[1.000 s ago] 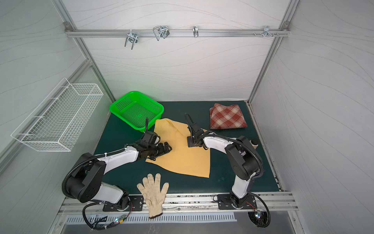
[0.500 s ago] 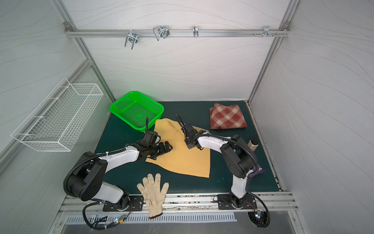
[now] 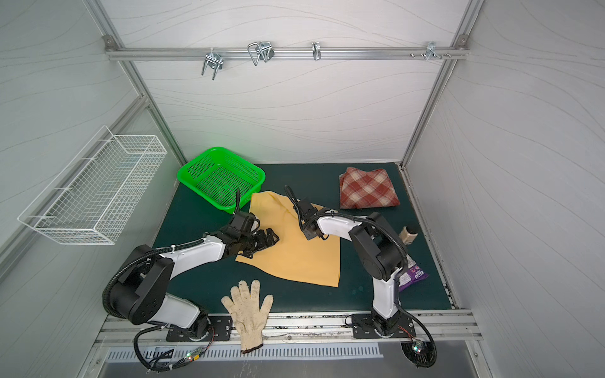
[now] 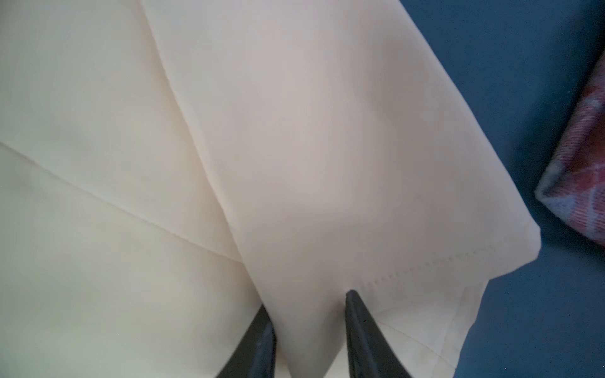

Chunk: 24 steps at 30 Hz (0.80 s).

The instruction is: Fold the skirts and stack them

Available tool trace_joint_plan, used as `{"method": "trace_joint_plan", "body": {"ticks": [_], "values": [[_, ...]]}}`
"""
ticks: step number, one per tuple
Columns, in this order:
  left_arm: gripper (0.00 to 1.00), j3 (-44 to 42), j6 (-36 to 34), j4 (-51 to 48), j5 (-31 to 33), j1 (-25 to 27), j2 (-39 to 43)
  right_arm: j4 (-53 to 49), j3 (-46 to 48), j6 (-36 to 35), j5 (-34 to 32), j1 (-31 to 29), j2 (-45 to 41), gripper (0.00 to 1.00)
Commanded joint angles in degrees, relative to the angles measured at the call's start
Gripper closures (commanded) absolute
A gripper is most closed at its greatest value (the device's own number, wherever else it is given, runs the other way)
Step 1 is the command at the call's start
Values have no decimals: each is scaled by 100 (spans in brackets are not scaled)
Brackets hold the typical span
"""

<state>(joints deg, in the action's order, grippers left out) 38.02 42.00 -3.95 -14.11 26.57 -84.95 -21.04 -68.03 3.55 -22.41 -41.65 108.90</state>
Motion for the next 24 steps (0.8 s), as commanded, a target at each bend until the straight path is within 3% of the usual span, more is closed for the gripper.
{"method": "trace_joint_plan", "body": {"ticks": [1,6,10,17,24], "values": [[2,-93,-67,-334,158,-20,-127,-157,-113,-83,39,130,150,67],[2,-120,-91,-336,194,-20,-140,-219,-164,-100,56,200,151,86],[2,-128,-107,-335,240,-20,-188,-251,-216,-67,125,200,-26,93],[2,-222,-100,-222,295,-24,-307,-778,-987,32,455,276,-241,93],[2,-295,-105,-26,208,-20,-439,-1528,-2440,1,328,653,470,92]]}}
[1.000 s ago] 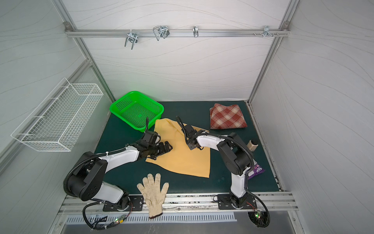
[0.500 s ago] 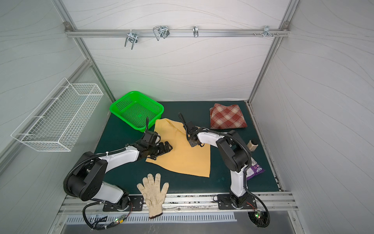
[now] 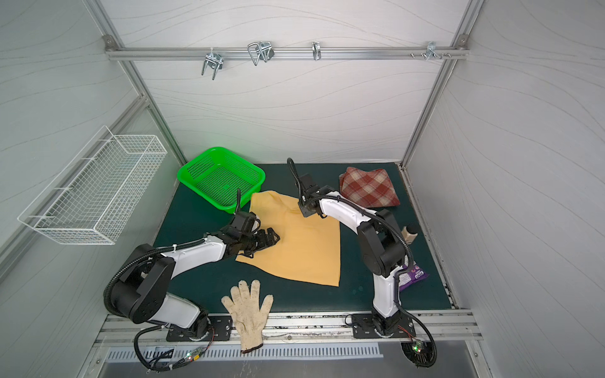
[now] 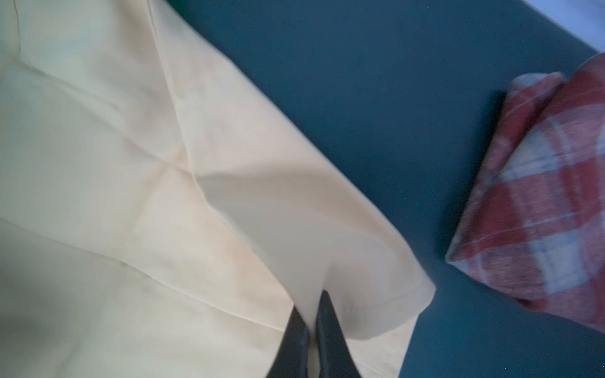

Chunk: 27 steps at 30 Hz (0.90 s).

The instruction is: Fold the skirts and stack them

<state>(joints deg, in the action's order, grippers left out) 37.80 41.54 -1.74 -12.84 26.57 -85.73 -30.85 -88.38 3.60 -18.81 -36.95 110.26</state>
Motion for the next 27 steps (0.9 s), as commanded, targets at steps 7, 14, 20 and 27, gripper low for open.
{"method": "trace_joint_plan", "body": {"ticks": [7,14,20,27], "values": [[3,-322,-71,-77,-17,-22,-478,-734,-1090,92,-22,614,995,90],[3,-360,-85,-46,-26,-20,-538,-830,-1464,359,193,1135,1426,90],[3,-352,-106,-88,-18,-21,-522,-654,-1585,435,342,1424,1583,87],[3,-283,-146,-348,72,-21,-327,-317,-1727,415,512,1491,1521,34]]}}
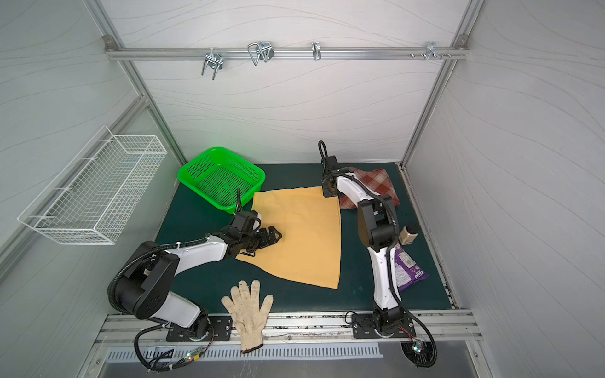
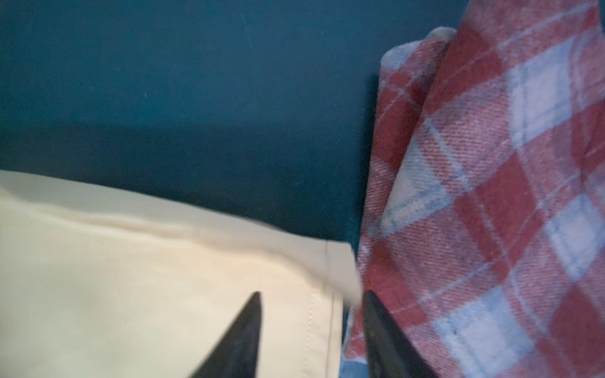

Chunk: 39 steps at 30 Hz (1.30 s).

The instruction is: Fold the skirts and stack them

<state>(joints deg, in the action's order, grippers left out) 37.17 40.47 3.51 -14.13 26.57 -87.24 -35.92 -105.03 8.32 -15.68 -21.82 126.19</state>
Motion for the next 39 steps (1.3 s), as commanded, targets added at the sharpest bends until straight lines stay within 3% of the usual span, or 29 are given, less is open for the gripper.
{"method": "trace_joint_plan", "body": {"ticks": [1,6,10,15,24,27,31,39], "values": [[2,-211,-56,-944,244,-21,-91,213,-86,-62,218,-23,-148,27],[2,-57,-86,-1698,586,-26,762,164,-195,3,354,-62,-759,1],[2,62,77,-2390,857,-21,1699,96,260,170,601,-206,-1503,1],[2,103,365,-3268,1222,-29,2741,727,2028,375,699,-695,-2983,1],[2,-749,1141,-3969,1906,-63,3988,864,4105,611,229,-1983,-4774,1],[2,-1214,1271,-3731,1904,-231,4216,901,4643,744,199,-2284,-5188,1],[8,-1807,1167,-2856,1321,-728,4245,937,5225,891,153,-2572,-5635,1],[14,-1815,873,-2136,894,-1125,3325,920,5860,1141,85,-2871,-6078,1]]}}
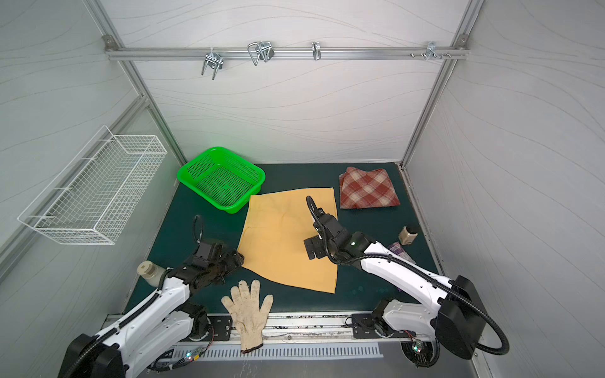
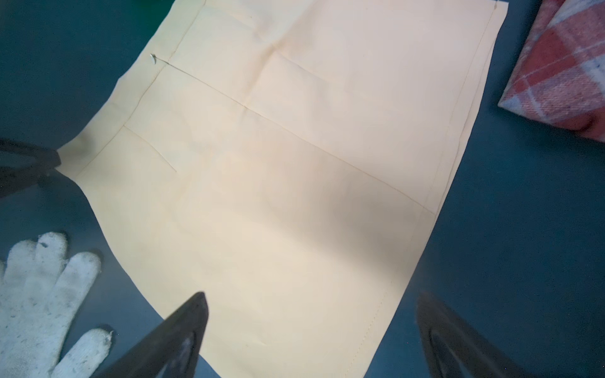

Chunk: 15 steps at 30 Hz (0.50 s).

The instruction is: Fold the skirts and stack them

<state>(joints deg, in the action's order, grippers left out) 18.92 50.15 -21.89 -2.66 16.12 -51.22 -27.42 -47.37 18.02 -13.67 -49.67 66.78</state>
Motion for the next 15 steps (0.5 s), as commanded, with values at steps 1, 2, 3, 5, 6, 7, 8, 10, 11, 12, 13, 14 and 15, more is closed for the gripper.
{"method": "trace_joint_plan", "body": {"ticks": [1,2,3,5,6,7,8,10,11,12,13,14,15], "values": [[15,37,-102,443,-261,-83,-346,70,120,197,-118,-103,-152,1],[16,65,-102,457,-271,-83,-423,70,132,208,-118,-120,-164,1],[18,85,-101,485,-294,-91,-485,57,140,228,-118,-146,-165,1],[22,118,-134,497,-273,-91,-584,40,149,262,-118,-204,-178,1],[24,137,-158,496,-271,-91,-631,36,158,265,-127,-241,-172,1],[27,147,-172,493,-266,-96,-677,37,157,272,-148,-273,-181,1],[30,147,-181,497,-255,-100,-717,30,158,275,-168,-295,-159,1],[37,124,-169,510,-275,-100,-777,25,167,294,-171,-323,-147,1],[38,106,-165,527,-286,-100,-799,31,176,298,-171,-324,-129,1],[40,90,-164,549,-279,-107,-812,38,191,317,-167,-333,-129,1],[45,68,-168,575,-271,-109,-830,52,192,305,-169,-333,-109,1],[47,43,-166,608,-262,-112,-852,43,192,307,-162,-333,-98,1],[48,18,-164,639,-262,-124,-872,35,201,307,-158,-333,-90,1]]}}
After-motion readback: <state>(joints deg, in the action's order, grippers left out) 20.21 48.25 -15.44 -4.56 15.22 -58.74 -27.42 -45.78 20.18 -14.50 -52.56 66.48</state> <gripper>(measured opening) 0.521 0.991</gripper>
